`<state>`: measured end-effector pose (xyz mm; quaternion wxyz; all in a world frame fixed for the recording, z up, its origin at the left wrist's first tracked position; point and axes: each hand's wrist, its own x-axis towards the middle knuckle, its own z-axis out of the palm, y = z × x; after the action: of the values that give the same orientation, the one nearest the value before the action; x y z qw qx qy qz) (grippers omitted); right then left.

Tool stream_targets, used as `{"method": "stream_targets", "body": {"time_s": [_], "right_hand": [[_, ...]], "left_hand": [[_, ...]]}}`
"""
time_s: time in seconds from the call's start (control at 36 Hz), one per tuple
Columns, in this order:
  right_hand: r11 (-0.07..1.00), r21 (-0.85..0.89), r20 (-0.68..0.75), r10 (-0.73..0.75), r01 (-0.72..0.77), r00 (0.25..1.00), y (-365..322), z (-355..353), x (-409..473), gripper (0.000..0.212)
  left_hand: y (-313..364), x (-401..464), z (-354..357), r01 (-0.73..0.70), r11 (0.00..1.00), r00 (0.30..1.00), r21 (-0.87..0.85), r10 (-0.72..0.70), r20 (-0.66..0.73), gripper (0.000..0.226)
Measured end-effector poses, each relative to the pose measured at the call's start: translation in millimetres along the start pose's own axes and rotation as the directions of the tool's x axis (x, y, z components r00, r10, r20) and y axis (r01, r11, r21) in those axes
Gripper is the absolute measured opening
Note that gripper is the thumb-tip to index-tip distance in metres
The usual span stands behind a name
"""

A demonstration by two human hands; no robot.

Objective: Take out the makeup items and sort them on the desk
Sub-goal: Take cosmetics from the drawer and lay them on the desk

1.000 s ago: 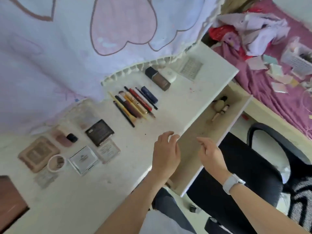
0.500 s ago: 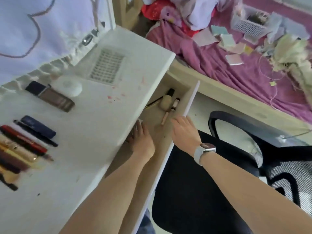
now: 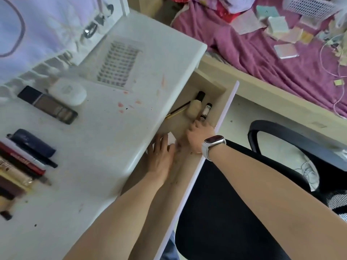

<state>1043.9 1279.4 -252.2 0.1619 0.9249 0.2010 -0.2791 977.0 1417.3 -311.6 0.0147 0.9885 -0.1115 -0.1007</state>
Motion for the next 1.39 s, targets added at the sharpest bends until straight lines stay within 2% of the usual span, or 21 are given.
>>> {"method": "stream_targets", "body": {"time_s": [0.08, 0.19, 0.25, 0.31, 0.36, 0.42, 0.5, 0.58, 0.67, 0.75, 0.81, 0.89, 1.0, 1.06, 1.11, 1.14, 1.19, 1.25, 1.39], "right_hand": [[0.999, -0.029, 0.032, 0.015, -0.014, 0.999, 0.7, 1.0, 3.5, 0.043], [0.998, -0.062, 0.049, 0.011, -0.008, 0.999, 0.6, 1.1, 8.1, 0.041], [0.997, -0.074, 0.055, 0.016, -0.012, 0.998, 1.0, 1.8, 11.6, 0.040], [0.997, -0.079, 0.056, 0.011, -0.007, 0.998, 3.0, 3.2, 14.4, 0.038], [0.998, -0.065, 0.040, -0.009, 0.012, 0.999, 6.8, 5.8, 18.0, 0.036], [0.999, -0.047, 0.052, -0.017, 0.020, 0.998, 11.7, 5.4, 21.3, 0.033], [0.995, -0.085, 0.111, -0.047, 0.057, 0.993, 17.6, 3.0, 28.0, 0.031], [0.988, -0.098, 0.169, -0.104, 0.122, 0.980, 22.4, 0.3, 31.9, 0.033], [0.980, -0.124, 0.123, -0.144, 0.159, 0.982, 26.8, -2.4, 30.8, 0.026], [0.976, -0.146, 0.028, -0.157, 0.159, 0.987, 36.5, -10.3, 28.6, 0.022], [0.992, -0.059, -0.076, -0.112, 0.108, 0.991, 47.1, -17.0, 25.2, 0.024], [0.996, 0.086, -0.223, -0.020, 0.040, 0.975, 61.0, -22.6, 22.6, 0.023], [0.966, 0.252, -0.288, 0.127, -0.053, 0.949, 54.6, -30.6, 26.0, 0.019], [0.901, 0.388, -0.243, 0.304, -0.195, 0.921, 49.4, -36.1, 33.8, 0.028], [0.719, 0.608, -0.077, 0.475, -0.336, 0.877, 46.9, -41.9, 43.7, 0.034], [0.621, 0.689, 0.001, 0.515, -0.374, 0.857, 47.5, -42.4, 50.3, 0.035], [0.518, 0.754, 0.088, 0.530, -0.404, 0.844, 48.9, -39.7, 62.4, 0.037], [0.482, 0.772, 0.130, 0.518, -0.414, 0.845, 44.9, -37.5, 69.6, 0.036], [0.616, 0.691, 0.113, 0.425, -0.379, 0.898, 30.5, -24.9, 80.6, 0.036]], "left_hand": [[-2.0, 4.1, -1.1, -0.040, 0.999, 0.999, 0.032, 0.041, -0.027, 0.023], [-0.3, 4.8, 2.1, -0.025, 0.999, 0.999, -0.043, 0.026, 0.030, 0.043], [2.8, 3.3, -3.0, -0.036, 0.984, 0.997, -0.172, 0.049, 0.067, 0.053], [7.6, 1.6, -11.5, -0.028, 0.941, 0.994, -0.338, 0.062, 0.090, 0.051], [10.5, 0.0, -21.4, 0.093, 0.805, 0.992, -0.586, -0.023, 0.127, 0.048], [12.2, -0.7, -30.3, 0.249, 0.594, 0.966, -0.765, -0.099, 0.238, 0.043], [14.4, -1.3, -37.8, 0.346, 0.389, 0.938, -0.854, -0.159, 0.307, 0.033], [16.4, -1.3, -45.7, 0.385, 0.280, 0.918, -0.879, -0.213, 0.334, 0.027], [17.7, -3.7, -52.5, 0.358, 0.334, 0.929, -0.872, -0.224, 0.296, 0.016], [16.1, -8.2, -58.0, 0.366, 0.374, 0.927, -0.852, -0.229, 0.297, 0.015], [14.0, -12.7, -63.1, 0.374, 0.442, 0.924, -0.815, -0.249, 0.289, 0.017], [12.6, -16.7, -73.0, 0.328, 0.569, 0.936, -0.754, -0.303, 0.179, 0.024], [10.5, -13.7, -93.8, 0.215, 0.625, 0.936, -0.751, -0.352, -0.025, 0.020], [5.2, -9.9, -107.4, 0.181, 0.607, 0.918, -0.774, -0.387, -0.089, 0.018], [-2.0, -5.6, -120.9, 0.179, 0.550, 0.901, -0.816, -0.424, -0.088, 0.021], [-5.8, -3.5, -127.0, 0.182, 0.512, 0.894, -0.840, -0.441, -0.075, 0.022], [-13.2, -1.0, -136.2, 0.185, 0.425, 0.878, -0.886, -0.476, -0.044, 0.023], [-19.7, -1.0, -140.9, 0.176, 0.384, 0.864, -0.906, -0.501, -0.045, 0.021], [-36.7, -2.1, -138.7, 0.173, 0.285, 0.816, -0.943, -0.577, -0.025, 0.019]]}}
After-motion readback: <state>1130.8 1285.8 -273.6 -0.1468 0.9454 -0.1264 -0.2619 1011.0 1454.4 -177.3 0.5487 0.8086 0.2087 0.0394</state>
